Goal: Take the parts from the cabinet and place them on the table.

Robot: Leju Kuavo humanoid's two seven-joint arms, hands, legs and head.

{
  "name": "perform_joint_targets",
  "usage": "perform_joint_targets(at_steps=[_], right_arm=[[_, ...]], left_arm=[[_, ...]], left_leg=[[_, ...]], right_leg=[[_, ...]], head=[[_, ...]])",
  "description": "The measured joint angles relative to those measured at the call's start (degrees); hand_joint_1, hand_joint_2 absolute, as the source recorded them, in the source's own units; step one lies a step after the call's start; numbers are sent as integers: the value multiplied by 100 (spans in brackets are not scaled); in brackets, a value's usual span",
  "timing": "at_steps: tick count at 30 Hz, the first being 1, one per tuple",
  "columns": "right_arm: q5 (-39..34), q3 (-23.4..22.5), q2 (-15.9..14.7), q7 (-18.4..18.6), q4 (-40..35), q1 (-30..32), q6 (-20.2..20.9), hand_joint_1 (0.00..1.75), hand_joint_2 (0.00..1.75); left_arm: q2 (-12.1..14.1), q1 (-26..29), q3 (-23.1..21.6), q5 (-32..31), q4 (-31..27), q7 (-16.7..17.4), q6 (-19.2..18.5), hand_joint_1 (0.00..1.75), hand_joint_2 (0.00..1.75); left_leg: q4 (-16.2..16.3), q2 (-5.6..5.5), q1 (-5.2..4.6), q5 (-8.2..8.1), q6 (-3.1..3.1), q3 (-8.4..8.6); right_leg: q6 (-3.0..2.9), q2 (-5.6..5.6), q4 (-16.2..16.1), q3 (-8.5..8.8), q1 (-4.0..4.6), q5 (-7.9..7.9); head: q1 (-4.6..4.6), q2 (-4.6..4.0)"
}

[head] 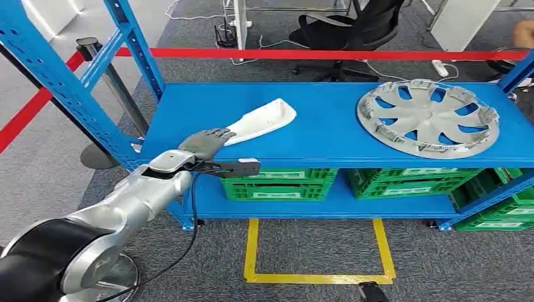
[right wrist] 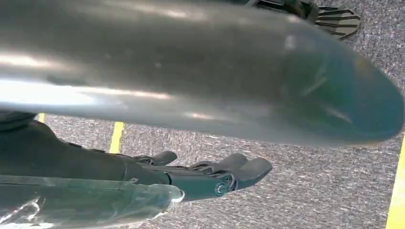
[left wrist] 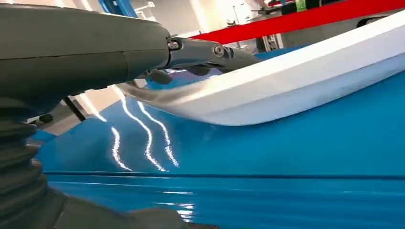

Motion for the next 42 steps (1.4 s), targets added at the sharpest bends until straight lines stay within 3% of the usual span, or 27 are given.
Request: perform_joint_targets(at_steps=[9,11,13,14,15,17,18,20,22,42], right_arm=[[-4,-2,-4,0,0,1,0,0,0],[-9,-2,-4,0,0,1,0,0,0],[-11,-2,-4,0,0,1,0,0,0],[-11,-2,-4,0,0,1,0,0,0],[-13,-2,-4,0,0,1,0,0,0],[-15,-2,-4,0,0,1,0,0,0],[-15,-2,-4,2,0,0,-2,0,0],[-15,-2,-4,2,0,0,-2,0,0],[-15,-2,-4,2,0,0,-2,0,0],[2,-2,-4,0,0,-5,0,0,0]], left_arm=[[-15,0,0,-7,0,7,0,12,175],[-24,0,0,-11,0,11,0,28,175],[-31,0,0,-13,0,22,0,33,175],[-33,0,0,-13,0,22,0,145,175],[-33,-1,0,-13,0,24,-2,169,175],[-37,-1,2,-13,0,28,-2,150,175],[-37,-1,4,-13,0,33,-2,152,175],[-42,-4,15,-13,0,39,-2,171,175],[-50,-5,31,-13,0,42,-2,175,175],[-87,-83,83,-39,0,59,-44,175,175]], left_leg=[[0,0,0,0,0,0],[0,0,0,0,0,0],[0,0,0,0,0,0],[0,0,0,0,0,0],[0,0,0,0,0,0],[0,0,0,0,0,0],[0,0,0,0,0,0],[0,0,0,0,0,0],[0,0,0,0,0,0],[0,0,0,2,1,3]], right_leg=[[0,0,0,0,0,0],[0,0,0,0,0,0],[0,0,0,0,0,0],[0,0,0,0,0,0],[0,0,0,0,0,0],[0,0,0,0,0,0],[0,0,0,0,0,0],[0,0,0,0,0,0],[0,1,0,0,0,0],[0,3,4,1,0,1]], head=[[0,0],[0,0],[0,0],[0,0],[0,0],[0,0],[0,0],[0,0],[0,0],[0,0]])
